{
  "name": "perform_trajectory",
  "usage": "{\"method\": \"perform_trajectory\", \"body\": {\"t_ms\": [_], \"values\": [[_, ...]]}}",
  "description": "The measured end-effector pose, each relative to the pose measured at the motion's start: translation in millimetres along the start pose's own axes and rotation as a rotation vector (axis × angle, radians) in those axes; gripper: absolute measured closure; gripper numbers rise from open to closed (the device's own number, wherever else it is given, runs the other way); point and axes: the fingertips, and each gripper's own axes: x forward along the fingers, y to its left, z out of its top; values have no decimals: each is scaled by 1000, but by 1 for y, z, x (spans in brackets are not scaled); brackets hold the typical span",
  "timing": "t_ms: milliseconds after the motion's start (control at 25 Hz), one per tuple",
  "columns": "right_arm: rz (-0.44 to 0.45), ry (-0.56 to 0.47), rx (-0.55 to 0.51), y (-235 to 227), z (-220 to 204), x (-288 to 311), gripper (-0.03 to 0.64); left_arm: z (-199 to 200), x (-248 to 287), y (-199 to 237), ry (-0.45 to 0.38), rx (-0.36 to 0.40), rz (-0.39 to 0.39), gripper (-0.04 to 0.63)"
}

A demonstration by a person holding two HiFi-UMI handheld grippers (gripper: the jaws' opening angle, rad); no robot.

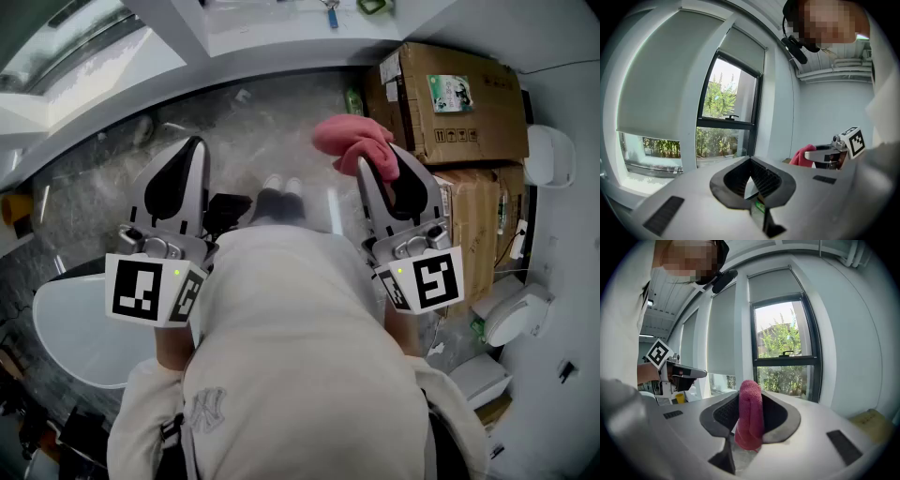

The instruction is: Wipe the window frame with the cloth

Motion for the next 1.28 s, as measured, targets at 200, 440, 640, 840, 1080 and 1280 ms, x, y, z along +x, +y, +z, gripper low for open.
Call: {"method": "perform_trajectory", "body": {"t_ms": [200, 440, 640, 840, 1080, 1280], "values": [[0, 3, 6, -4, -2, -6, 494, 0, 4, -8, 11, 9, -13, 586], [-4, -3, 5, -11, -2, -10, 494, 2, 11, -13, 6, 8, -14, 586], [2, -10, 20, -20, -3, -16, 494, 3, 16, -20, 3, 6, -8, 586], [29, -68, 83, -34, 1, -23, 494, 3, 27, -29, -3, 9, 1, 586], [3, -64, 87, -62, -6, -24, 493, 1, 50, -39, -4, 2, -5, 586], [-24, -51, 95, -86, -4, -5, 494, 8, 75, -26, 13, 9, -2, 586]]}}
